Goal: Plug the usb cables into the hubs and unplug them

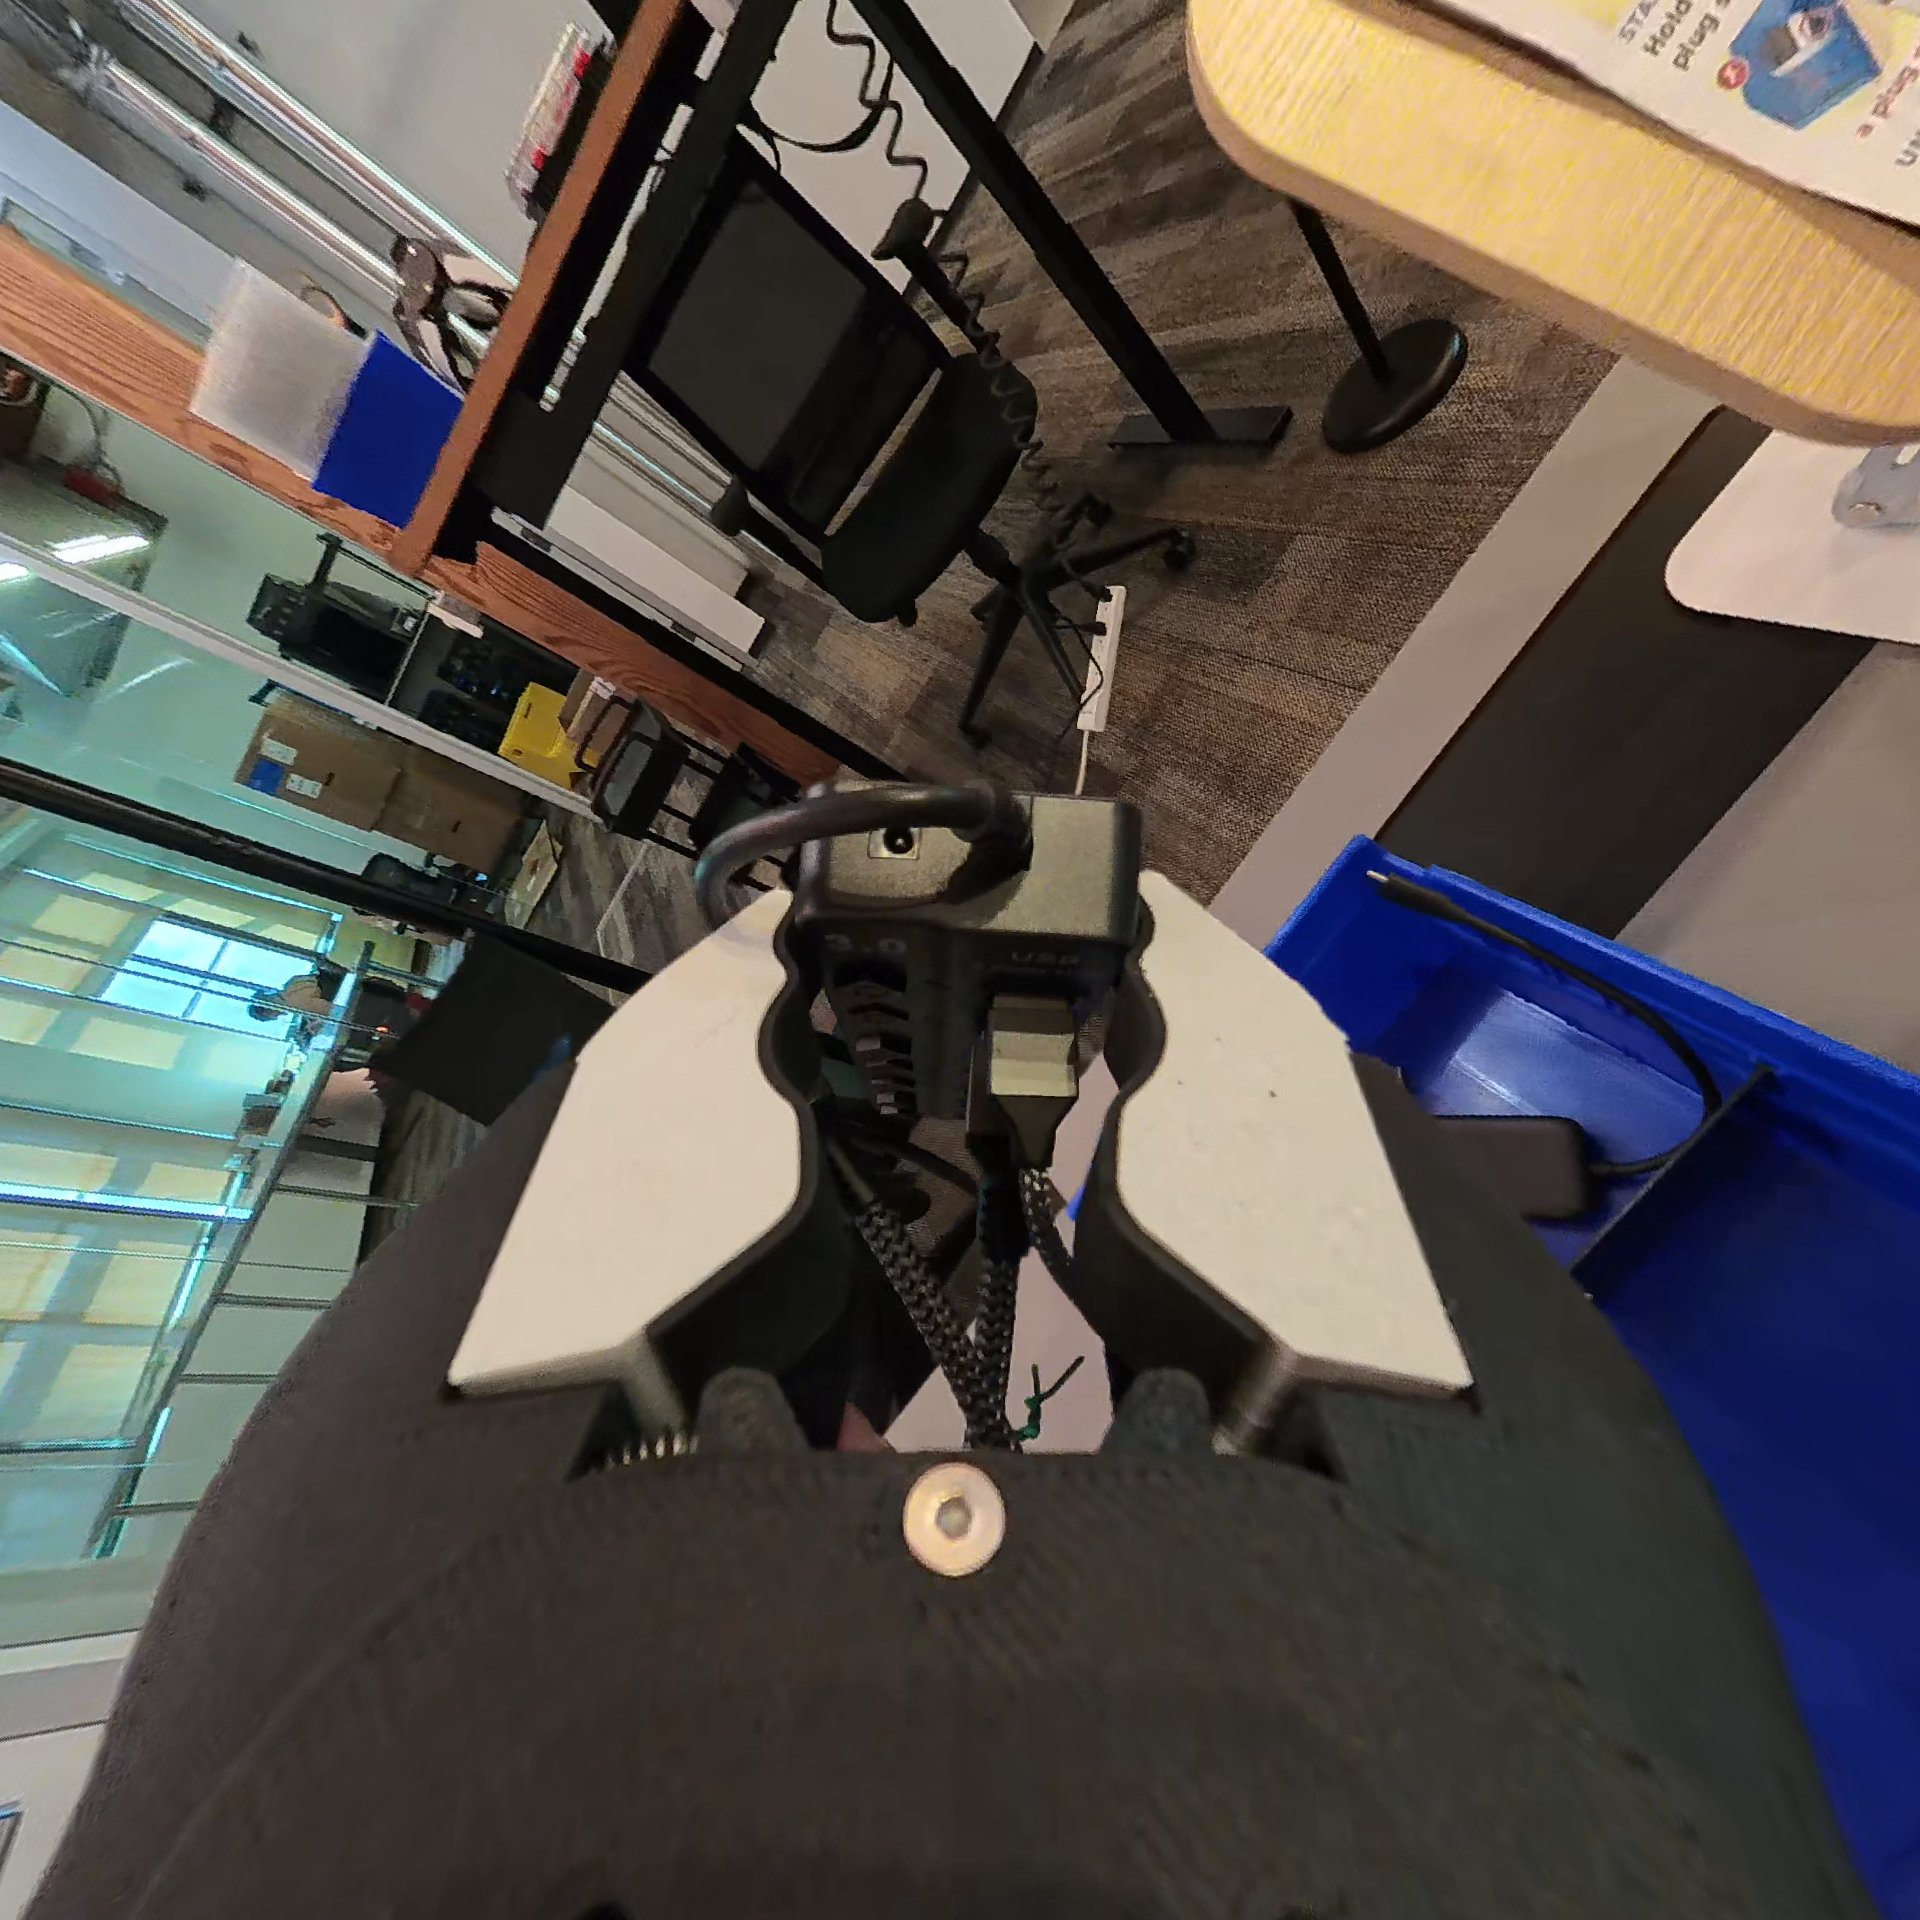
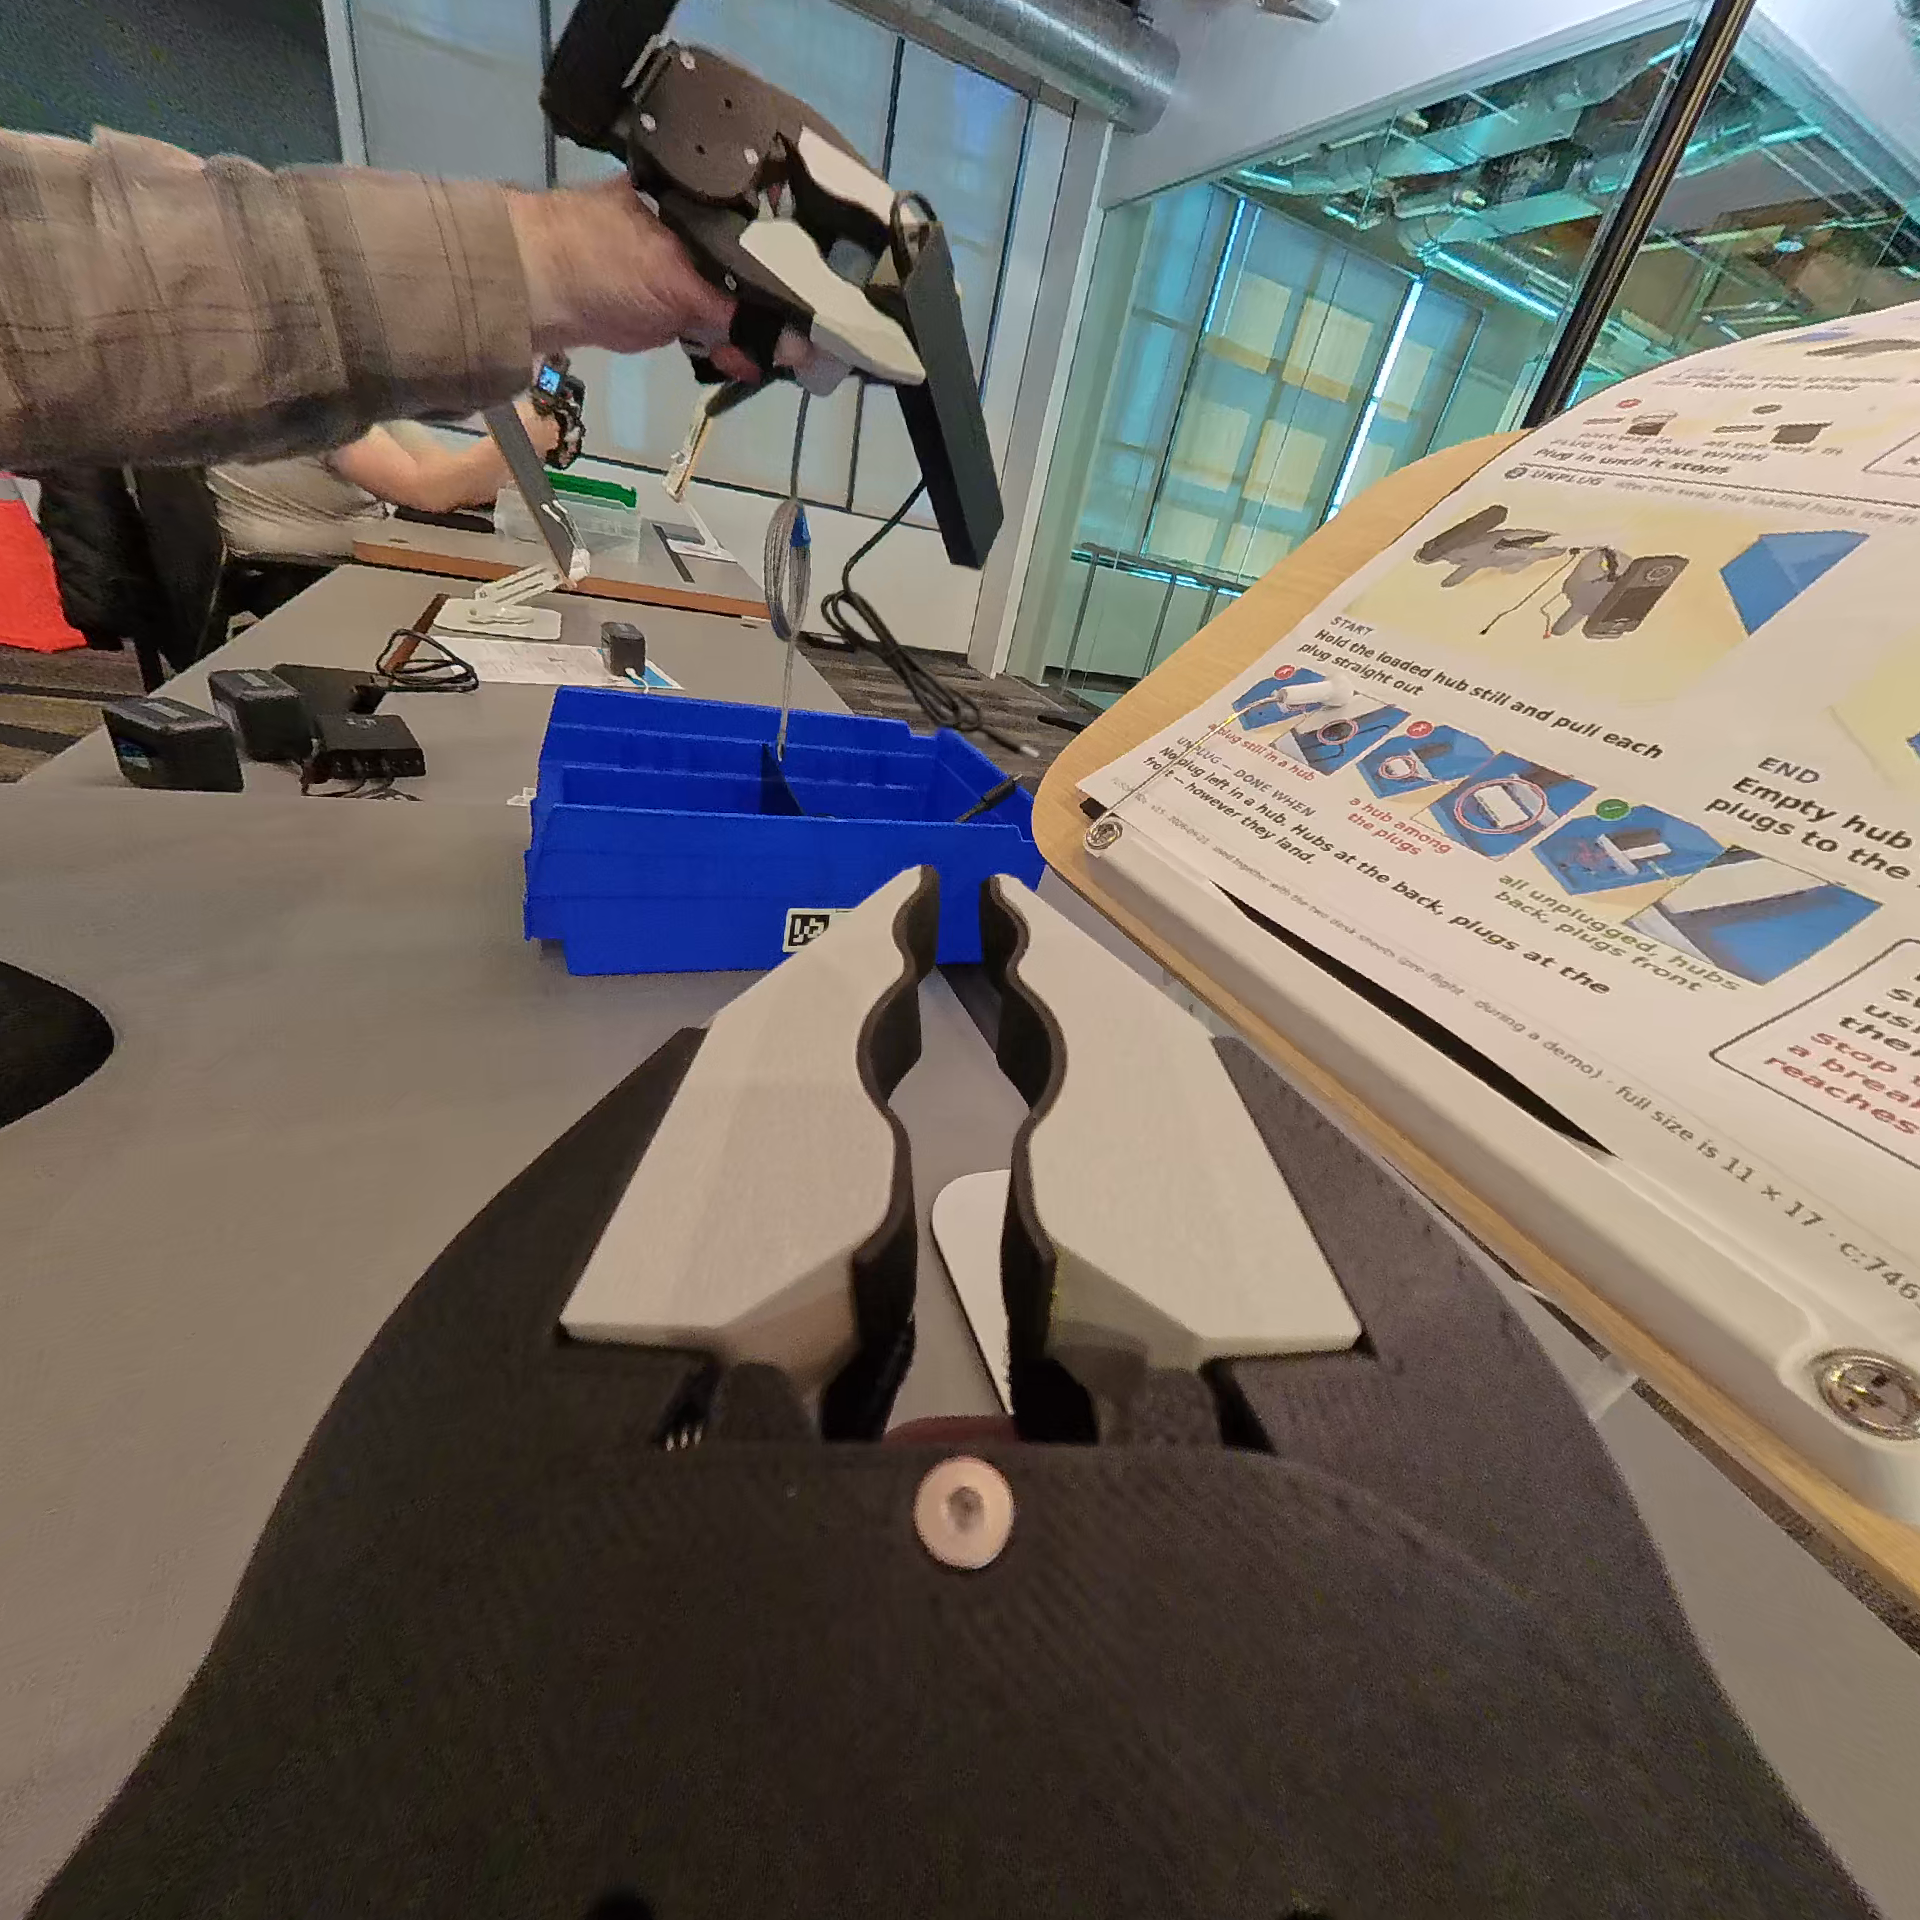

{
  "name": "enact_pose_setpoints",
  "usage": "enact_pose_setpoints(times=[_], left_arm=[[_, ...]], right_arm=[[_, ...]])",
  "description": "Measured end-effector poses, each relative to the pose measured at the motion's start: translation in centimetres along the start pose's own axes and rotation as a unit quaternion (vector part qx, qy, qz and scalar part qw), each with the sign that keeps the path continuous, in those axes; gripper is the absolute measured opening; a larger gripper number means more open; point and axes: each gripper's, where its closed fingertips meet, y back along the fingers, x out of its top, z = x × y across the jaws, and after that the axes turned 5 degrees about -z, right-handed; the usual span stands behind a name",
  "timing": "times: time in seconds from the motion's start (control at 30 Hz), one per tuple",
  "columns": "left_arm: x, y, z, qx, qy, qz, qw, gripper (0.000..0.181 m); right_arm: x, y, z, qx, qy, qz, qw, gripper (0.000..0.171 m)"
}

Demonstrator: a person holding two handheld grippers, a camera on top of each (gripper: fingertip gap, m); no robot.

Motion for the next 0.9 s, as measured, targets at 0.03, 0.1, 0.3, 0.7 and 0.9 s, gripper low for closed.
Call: enact_pose_setpoints(times=[0.03,0.1,0.3,0.7,0.9], left_arm=[[0.4,0.4,-0.3,0.003,-0.002,-0.002,1.0,0.054],[1.5,1.3,-0.7,-0.003,-0.001,-0.002,1.0,0.054],[6.4,5.0,-0.6,-0.014,-0.029,0.018,0.999,0.054],[15.1,11.8,9.3,-0.126,-0.103,0.08,0.984,0.054],[16.7,13.0,18.0,-0.174,-0.151,0.097,0.968,0.053]], right_arm=[[0.0,0.0,0.0,0.001,0.001,-0.001,1.0,0.006],[0.1,0.1,-0.1,0.005,0.004,-0.003,1.0,0.006],[0.7,0.6,-0.6,0.016,0.018,-0.005,1.0,0.005],[3.3,4.2,-2.7,0.086,0.057,-0.009,0.995,0.006],[5.3,7.4,-2.4,0.082,0.073,0.018,0.994,0.004]])
